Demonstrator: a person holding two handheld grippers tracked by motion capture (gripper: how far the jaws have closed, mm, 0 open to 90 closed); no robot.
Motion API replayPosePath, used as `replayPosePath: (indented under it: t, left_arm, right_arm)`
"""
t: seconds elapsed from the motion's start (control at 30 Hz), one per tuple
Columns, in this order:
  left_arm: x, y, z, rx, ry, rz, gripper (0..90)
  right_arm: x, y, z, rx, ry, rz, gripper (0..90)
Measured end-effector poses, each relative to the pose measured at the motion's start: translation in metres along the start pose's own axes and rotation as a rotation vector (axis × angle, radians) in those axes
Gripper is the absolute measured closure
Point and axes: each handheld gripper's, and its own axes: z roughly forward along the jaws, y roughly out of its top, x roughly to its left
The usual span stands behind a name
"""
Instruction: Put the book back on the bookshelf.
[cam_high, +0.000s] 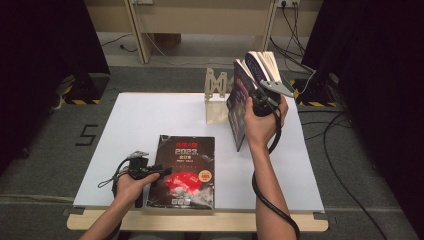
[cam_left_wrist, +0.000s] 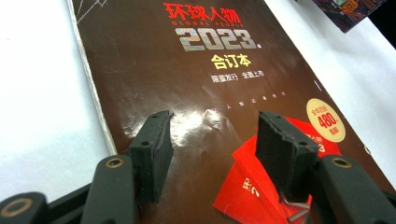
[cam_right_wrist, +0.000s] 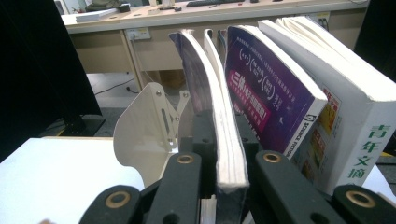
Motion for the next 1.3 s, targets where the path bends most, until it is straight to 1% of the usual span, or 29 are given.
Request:
replayPosePath:
  t: [0.13, 0.3, 0.47, 0.77, 0.87, 1.3]
  left_arm:
    - [0.0, 0.0, 0.0, 0.0, 0.0, 0.0, 44.8]
    - [0.0, 0.0, 0.0, 0.0, -0.001, 0.0, 44.8]
    - [0.0, 0.0, 0.0, 0.0, -0.002, -0.001, 44.8]
    - [0.0, 0.0, 0.0, 0.0, -0.002, -0.001, 44.9]
    - [0.0, 0.0, 0.0, 0.0, -0.001, 0.0, 44.8]
    - [0.0, 0.0, 0.0, 0.0, -0.002, 0.0, 44.9]
  right_arm:
    - [0.001, 0.001, 0.003, 0.0, 0.002, 0.01, 84.4]
    - [0.002, 0.001, 0.006, -0.008, 0.0, 0.005, 84.4]
    - [0.003, 0.0, 0.01, -0.003, -0.002, 0.014, 84.5]
    - [0.002, 0.004, 0.014, -0.014, -0.009, 0.006, 84.5]
    - [0.002, 0.004, 0.016, -0.017, -0.01, 0.015, 84.4]
    - [0.001, 0.006, 0.022, -0.017, -0.014, 0.019, 84.4]
